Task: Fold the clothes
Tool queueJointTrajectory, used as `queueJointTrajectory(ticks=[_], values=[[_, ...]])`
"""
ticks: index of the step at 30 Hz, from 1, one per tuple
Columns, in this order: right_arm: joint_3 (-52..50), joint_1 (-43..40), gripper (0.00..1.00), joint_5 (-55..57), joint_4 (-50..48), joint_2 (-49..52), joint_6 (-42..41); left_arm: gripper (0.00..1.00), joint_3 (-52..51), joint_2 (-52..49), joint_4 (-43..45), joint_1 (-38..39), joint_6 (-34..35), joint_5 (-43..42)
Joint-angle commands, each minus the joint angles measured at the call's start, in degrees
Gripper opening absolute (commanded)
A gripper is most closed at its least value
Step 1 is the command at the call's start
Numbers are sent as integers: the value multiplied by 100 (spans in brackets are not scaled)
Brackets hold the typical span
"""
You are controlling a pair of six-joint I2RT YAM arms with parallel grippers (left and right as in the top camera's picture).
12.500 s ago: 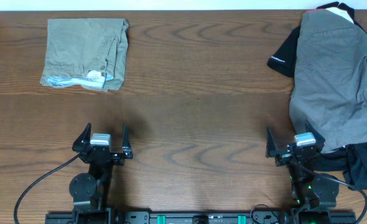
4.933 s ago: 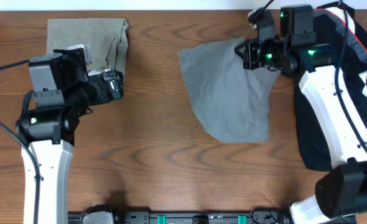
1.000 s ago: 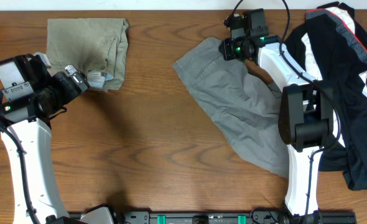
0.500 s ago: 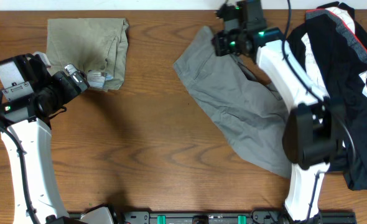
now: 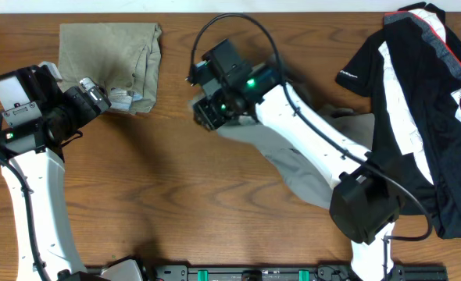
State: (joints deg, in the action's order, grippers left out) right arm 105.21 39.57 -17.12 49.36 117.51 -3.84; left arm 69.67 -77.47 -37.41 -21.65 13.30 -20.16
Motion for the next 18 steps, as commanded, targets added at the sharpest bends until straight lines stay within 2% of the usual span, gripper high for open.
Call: queueJointTrajectory(ticks=[1, 4, 10, 12, 18], values=[[2, -168, 61, -345, -85, -79, -13, 98, -98, -39, 20, -15, -9, 33], [7, -363, 61, -621, -166, -192, 63, 98, -98, -39, 17, -13, -9, 31], [7, -1043, 72, 629, -474, -328, 94, 98, -98, -74, -109, 87, -11, -446], [7, -1307, 77, 763, -691, -295, 111, 98, -98, -142, -238, 262, -13, -605], [7, -2031, 79, 706, -1115, -273, 417, 98, -98, -632, -702, 1158, -76, -640]])
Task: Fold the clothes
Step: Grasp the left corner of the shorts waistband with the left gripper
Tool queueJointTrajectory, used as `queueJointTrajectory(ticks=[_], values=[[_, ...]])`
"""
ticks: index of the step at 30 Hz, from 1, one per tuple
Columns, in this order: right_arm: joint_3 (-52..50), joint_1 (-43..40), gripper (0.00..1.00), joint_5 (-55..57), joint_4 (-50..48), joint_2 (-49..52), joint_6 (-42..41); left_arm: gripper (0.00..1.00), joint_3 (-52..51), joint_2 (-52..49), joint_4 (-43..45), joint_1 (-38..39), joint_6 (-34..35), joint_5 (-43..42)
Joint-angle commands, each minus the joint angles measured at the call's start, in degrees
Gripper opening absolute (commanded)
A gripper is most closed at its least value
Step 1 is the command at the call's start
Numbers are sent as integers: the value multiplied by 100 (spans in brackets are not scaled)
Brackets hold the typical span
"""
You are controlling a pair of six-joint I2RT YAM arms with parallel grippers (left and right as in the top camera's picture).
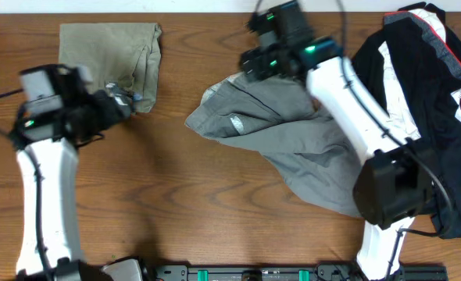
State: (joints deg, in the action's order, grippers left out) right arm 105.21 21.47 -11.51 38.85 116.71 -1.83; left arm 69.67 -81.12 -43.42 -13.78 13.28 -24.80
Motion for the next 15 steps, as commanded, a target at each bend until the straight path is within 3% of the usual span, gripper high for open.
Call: queueJointTrajectory(ticks=[1, 8, 15], values=[[7, -313, 79, 144, -103, -192, 260, 98, -98, -363, -120, 520, -74, -177], [7, -654, 80, 164, -417, -129, 428, 98, -98, -1091, -103, 1451, -72, -258], [7, -632, 79, 50, -748, 254, 424, 98, -98, -1906, 531, 2059, -48, -289]])
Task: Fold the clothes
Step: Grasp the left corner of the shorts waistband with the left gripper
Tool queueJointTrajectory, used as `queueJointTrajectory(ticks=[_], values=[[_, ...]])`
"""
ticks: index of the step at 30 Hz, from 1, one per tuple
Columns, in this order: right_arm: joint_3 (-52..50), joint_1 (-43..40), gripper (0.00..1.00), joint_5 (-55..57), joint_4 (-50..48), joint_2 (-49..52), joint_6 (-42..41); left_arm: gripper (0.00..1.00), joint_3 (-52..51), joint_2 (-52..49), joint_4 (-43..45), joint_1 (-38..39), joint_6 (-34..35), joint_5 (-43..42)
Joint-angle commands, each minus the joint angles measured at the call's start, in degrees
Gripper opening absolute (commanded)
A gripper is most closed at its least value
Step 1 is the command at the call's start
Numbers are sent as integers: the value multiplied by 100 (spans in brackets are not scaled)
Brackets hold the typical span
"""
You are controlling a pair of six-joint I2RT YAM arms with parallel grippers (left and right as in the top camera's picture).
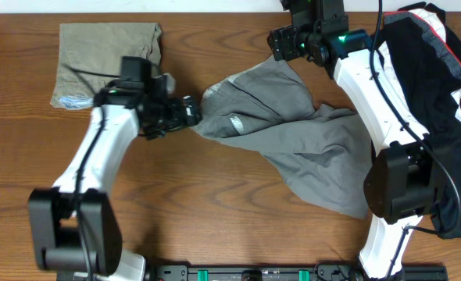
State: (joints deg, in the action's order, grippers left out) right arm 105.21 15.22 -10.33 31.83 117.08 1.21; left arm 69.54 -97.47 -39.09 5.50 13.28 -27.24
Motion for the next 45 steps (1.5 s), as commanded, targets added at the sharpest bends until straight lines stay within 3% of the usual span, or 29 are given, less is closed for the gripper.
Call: queueJointTrajectory(ticks=[1, 6, 13, 15, 17, 22, 33, 35, 39, 40, 45], values=[[7, -4, 79, -63, -59, 240, 118, 98, -85, -363, 160, 155, -46, 0], [7, -7, 78, -17, -105, 369, 122, 98, -85, -697, 208, 153, 149, 529], [7, -63, 77, 7, -514, 621, 120, 99, -85, -745, 542, 164, 612, 564], [7, -57, 76, 4, -654, 715, 92, 84, -85, -745, 673, 203, 833, 540], [7, -39, 75, 4, -754, 793, -22, 79, -85, -754, 732, 254, 984, 470], [7, -37, 73, 2, -938, 911, -162, 79, -85, -791, 750, 369, 1152, 195], [7, -37, 72, 7, -1082, 966, -155, 77, -87, -866, 839, 651, 2111, 463], [7, -37, 70, 4, -1222, 1040, -160, 69, -87, -970, 844, 717, 2551, 697], [7, -50, 69, 9, -1447, 1233, -251, 12, -87, -1211, 953, 822, 2894, 846], [7, -55, 69, 11, -1460, 1246, -293, 6, -87, -1261, 984, 826, 2907, 850], [7, -96, 69, 55, -1700, 1480, -293, 6, -85, -1311, 1163, 824, 2887, 852]])
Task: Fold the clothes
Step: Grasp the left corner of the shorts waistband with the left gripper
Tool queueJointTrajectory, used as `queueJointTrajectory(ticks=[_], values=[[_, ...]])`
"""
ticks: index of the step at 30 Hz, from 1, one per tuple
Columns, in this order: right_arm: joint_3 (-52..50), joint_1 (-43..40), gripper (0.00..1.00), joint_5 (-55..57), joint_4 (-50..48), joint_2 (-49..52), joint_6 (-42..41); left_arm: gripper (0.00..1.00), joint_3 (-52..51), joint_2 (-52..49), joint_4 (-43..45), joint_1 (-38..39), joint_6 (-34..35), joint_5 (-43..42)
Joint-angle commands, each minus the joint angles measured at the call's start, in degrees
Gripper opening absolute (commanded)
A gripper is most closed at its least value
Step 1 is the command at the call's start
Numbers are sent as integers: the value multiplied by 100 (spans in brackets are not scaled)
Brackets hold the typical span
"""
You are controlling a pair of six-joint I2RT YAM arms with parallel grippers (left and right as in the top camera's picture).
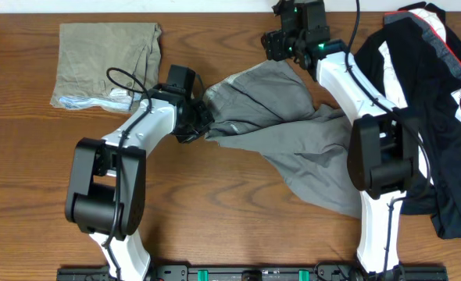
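A grey garment point(293, 133) lies crumpled across the middle of the table, its long tail running toward the front right. My left gripper point(203, 119) sits at the garment's left edge, shut on the cloth there. My right gripper point(276, 53) is at the far top corner of the same garment, shut on that corner, and the cloth is drawn up toward it. An olive garment point(105, 58) lies folded at the far left.
A black jacket with white panels and red trim point(426, 101) is heaped along the right side, and the right arm reaches past its edge. A pale label point(86, 101) shows at the olive garment's front edge. The table's back edge runs close behind the right gripper.
My left gripper has moved slightly right, from just beside the grey garment's left corner onto its edge. The right gripper has shifted a little left at the far edge, still holding the top corner.
First my right gripper held the grey garment bunched at mid-table while the left was at the folded olive garment. Then the right was at the far edge with the grey cloth spread. The left arm had then crossed to the grey garment's left corner, which it now holds.
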State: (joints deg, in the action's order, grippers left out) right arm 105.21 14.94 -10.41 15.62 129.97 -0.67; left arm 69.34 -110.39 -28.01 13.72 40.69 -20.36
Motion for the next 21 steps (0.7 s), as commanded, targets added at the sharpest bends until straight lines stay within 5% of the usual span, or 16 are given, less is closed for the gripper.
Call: queueJointTrajectory(ticks=[1, 21], values=[[7, -70, 68, 63, -133, 240, -125, 6, -66, -20, 74, 2, 142, 162], [7, -212, 63, -37, -173, 973, -407, 6, -66, -20, 72, 2, -164, 166]])
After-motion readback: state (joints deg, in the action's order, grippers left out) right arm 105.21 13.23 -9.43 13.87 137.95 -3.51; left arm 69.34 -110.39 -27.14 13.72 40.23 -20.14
